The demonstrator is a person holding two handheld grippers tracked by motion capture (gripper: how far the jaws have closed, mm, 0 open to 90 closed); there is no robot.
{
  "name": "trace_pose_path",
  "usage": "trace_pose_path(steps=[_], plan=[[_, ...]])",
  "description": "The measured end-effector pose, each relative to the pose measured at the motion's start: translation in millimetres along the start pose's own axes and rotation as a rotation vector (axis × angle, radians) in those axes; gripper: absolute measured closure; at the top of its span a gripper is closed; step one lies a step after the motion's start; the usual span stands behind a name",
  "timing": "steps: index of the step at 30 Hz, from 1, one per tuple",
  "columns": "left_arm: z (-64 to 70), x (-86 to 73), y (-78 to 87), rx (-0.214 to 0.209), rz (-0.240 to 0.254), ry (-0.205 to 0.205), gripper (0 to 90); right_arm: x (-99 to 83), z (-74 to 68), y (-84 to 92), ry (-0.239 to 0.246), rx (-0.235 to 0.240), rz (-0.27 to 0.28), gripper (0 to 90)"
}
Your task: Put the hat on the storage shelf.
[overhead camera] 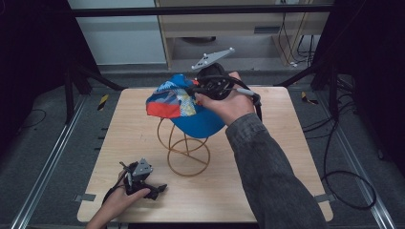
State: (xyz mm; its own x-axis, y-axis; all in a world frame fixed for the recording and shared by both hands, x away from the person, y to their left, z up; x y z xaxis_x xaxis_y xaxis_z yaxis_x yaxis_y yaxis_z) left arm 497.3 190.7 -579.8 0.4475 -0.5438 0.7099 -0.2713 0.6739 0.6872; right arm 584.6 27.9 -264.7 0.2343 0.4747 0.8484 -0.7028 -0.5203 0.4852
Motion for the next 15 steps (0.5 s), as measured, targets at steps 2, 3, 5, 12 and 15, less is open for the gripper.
trace_pose_path(steps=[2,3,5,12,15], plan=[[0.0,0.0,0.0,0.0,0.0,0.0,0.0,-0.9,-3.1,-6.0,0.007,0.004,-0.013,88.9],[0.0,0.0,0.0,0.0,0.0,0.0,0.0,-1.0,-4.3,-7.1,0.008,0.009,-0.014,88.9],[0.0,0.0,0.0,0.0,0.0,0.0,0.0,-0.8,-7.6,-8.9,0.01,0.02,-0.017,89.0],[0.0,0.0,0.0,0.002,0.0,0.0,0.0,-1.9,-16.2,-17.4,0.025,0.036,-0.038,88.9],[0.0,0.0,0.1,0.0,-0.001,-0.001,0.0,-2.5,-18.5,-21.4,0.037,0.042,-0.046,88.9]])
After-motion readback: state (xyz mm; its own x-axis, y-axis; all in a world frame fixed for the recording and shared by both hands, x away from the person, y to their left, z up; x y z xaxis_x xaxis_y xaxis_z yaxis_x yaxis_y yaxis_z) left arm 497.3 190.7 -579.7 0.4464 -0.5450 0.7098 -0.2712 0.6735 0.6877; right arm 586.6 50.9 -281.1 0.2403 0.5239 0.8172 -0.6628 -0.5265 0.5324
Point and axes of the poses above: each handheld gripper's, and its own axes: y roughly backward along the jaws, x roughly out of its top, z roughly to its right, the point moved 10 cm from there along -y, roughly forward along the jaws, and after that the axes turned 14 degrees about -x, right-handed, at the moved point
